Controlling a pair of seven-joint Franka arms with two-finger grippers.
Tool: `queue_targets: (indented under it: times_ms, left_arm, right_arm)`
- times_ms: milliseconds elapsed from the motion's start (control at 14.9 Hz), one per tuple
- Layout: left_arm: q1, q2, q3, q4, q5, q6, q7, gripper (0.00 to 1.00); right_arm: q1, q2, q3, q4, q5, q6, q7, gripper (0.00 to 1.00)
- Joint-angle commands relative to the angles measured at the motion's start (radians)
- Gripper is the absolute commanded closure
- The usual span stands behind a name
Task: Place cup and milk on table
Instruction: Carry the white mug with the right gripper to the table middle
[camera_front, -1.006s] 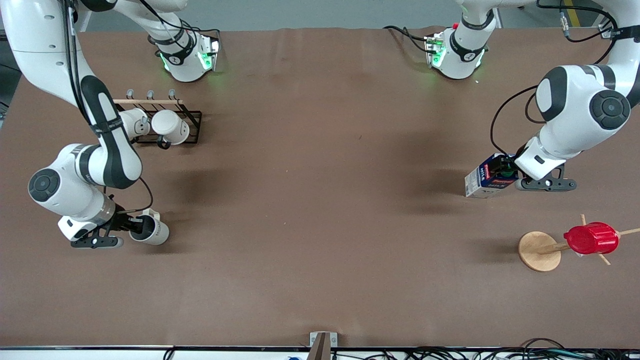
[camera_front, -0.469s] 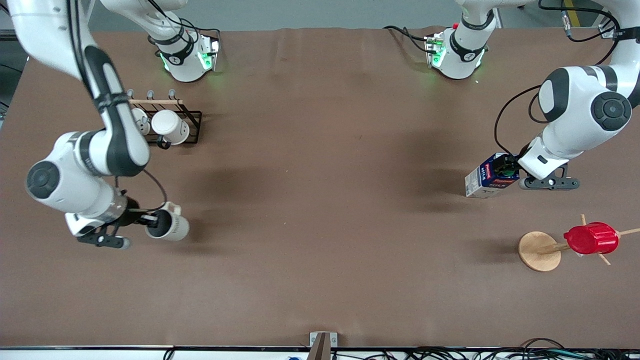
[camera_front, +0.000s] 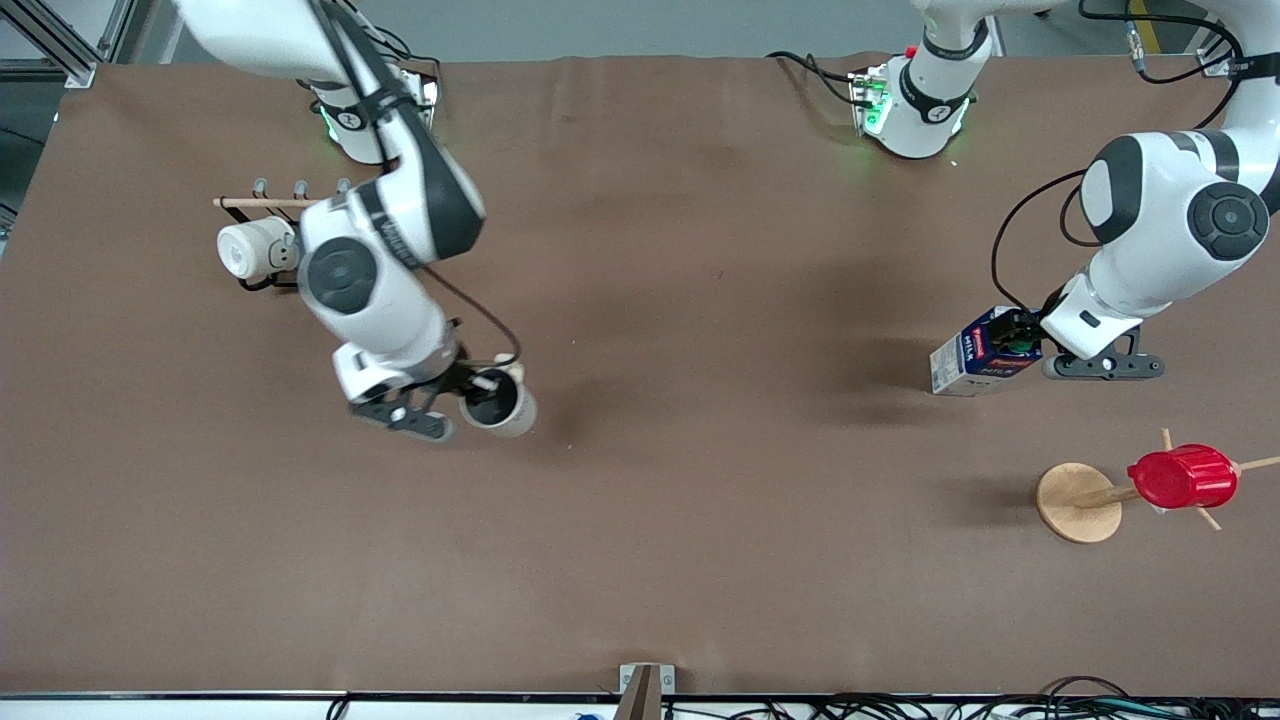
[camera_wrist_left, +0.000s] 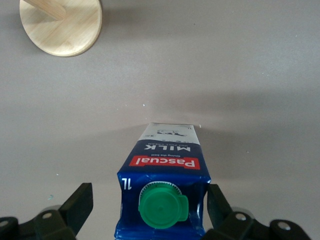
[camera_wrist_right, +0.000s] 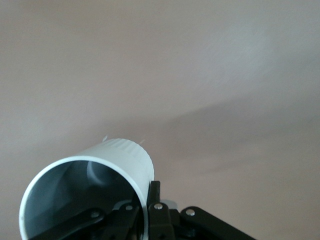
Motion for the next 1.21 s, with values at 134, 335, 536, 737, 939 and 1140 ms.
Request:
queue_targets:
  times_ms: [134, 335, 536, 737, 939, 1140]
  left_arm:
    - [0.011, -0.014, -0.007, -0.025, -0.059, 0.014, 0.036, 0.00]
    - [0.009, -0.014, -0.007, -0.021, -0.059, 0.014, 0.036, 0.00]
    - [0.007, -0.017, -0.007, -0.025, -0.059, 0.014, 0.036, 0.00]
    - [0.007, -0.018, -0.008, -0.045, -0.059, 0.017, 0.040, 0.00]
    - [0.006, -0.015, -0.008, -0.050, -0.059, 0.017, 0.042, 0.00]
    - [0.000, -0.012, -0.008, -0.050, -0.057, 0.019, 0.043, 0.01]
  right_arm:
    - [0.137, 0.146, -0.013, 0.122, -0.022, 0.003, 0.169, 1.00]
    - [0.175, 0.220, -0.013, 0.167, -0.022, 0.037, 0.200, 0.98]
    - [0.211, 0.237, -0.015, 0.162, -0.020, 0.072, 0.206, 0.96]
    - [0.228, 0.257, -0.016, 0.159, -0.023, 0.099, 0.220, 0.93]
    - [0.234, 0.270, -0.016, 0.159, -0.039, 0.106, 0.231, 0.85]
    - [0.232, 0.265, -0.018, 0.159, -0.049, 0.101, 0.232, 0.30]
